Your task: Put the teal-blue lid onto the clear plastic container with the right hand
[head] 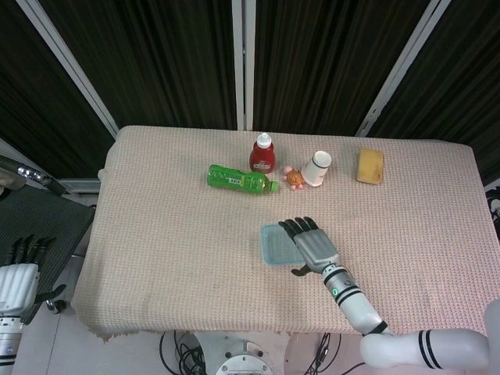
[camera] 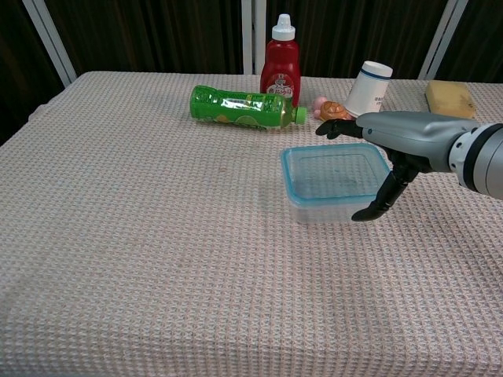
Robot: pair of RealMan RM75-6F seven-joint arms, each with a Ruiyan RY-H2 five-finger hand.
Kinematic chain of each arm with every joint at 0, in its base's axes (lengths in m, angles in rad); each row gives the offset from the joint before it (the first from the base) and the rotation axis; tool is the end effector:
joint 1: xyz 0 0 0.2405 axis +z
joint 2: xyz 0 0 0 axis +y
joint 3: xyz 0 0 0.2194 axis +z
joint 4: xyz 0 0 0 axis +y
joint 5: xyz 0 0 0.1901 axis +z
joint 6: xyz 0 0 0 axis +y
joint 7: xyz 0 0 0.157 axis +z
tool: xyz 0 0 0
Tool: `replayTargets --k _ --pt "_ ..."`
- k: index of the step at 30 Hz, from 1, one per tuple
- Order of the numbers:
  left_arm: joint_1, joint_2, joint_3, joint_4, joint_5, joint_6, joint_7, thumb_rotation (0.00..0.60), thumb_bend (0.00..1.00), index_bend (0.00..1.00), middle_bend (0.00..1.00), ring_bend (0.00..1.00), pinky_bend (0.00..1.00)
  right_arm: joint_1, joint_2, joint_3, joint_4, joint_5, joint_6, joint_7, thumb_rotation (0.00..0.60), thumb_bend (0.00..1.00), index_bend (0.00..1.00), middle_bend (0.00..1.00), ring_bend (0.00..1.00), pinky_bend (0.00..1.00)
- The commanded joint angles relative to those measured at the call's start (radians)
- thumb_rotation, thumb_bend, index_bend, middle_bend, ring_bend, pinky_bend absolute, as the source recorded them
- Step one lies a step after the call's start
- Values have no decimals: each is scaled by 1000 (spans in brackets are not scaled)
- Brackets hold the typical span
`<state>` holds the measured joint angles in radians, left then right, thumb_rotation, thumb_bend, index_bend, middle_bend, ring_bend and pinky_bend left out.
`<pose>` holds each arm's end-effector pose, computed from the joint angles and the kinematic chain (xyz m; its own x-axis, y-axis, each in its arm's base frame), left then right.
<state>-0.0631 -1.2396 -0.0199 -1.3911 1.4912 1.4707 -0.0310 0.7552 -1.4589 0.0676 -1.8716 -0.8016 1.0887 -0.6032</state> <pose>-0.3072 0.1794 0.1414 0.4569 0.0488 0.8882 0.8882 0.0295 -0.4586 -0.1101 -0.2665 -0.0040 0.4285 -0.4446 0.7866 -0.8990 -0.2971 0.3219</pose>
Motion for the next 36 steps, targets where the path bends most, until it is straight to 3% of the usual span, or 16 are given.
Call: replayTargets --k 1,5,7,9,11,13,14,24,29,36 --pt "0 1 0 -1 0 1 0 600 0 140 120 0 0 -17 19 -9 -22 -33 9 24 600 0 0 41 0 0" --pt "1 2 0 -6 1 3 3 600 0 139 120 0 0 -62 66 -25 -54 -145 22 117 600 0 0 79 0 0" --pt "2 3 0 -9 2 6 6 600 0 139 120 0 0 -93 62 -23 -40 -223 52 186 600 5 27 195 24 5" --pt "2 3 0 -15 5 11 10 600 0 140 120 0 0 -137 31 -21 6 -330 102 303 600 59 192 357 142 109" --pt "3 3 0 -21 8 16 17 600 0 140 120 0 0 -171 -3 -20 67 -412 132 434 600 218 494 556 383 350" --pt "4 6 2 -29 11 17 25 600 0 140 120 0 0 -183 -17 -24 106 -451 117 533 600 327 654 690 546 518" --pt "5 8 3 -35 12 19 30 600 0 139 120 0 0 -185 -22 -27 130 -472 102 582 600 350 686 718 574 564" --pt "14 23 5 -73 11 33 61 600 0 140 120 0 0 -161 -55 -21 236 -530 2 657 600 389 838 790 671 811" --pt "20 25 5 -81 5 36 66 600 0 139 120 0 0 -157 -94 -1 281 -537 -23 723 600 576 991 896 834 953" --pt "22 28 5 -87 4 37 71 600 0 139 120 0 0 -150 -119 1 324 -534 -70 744 600 628 1000 931 882 998"
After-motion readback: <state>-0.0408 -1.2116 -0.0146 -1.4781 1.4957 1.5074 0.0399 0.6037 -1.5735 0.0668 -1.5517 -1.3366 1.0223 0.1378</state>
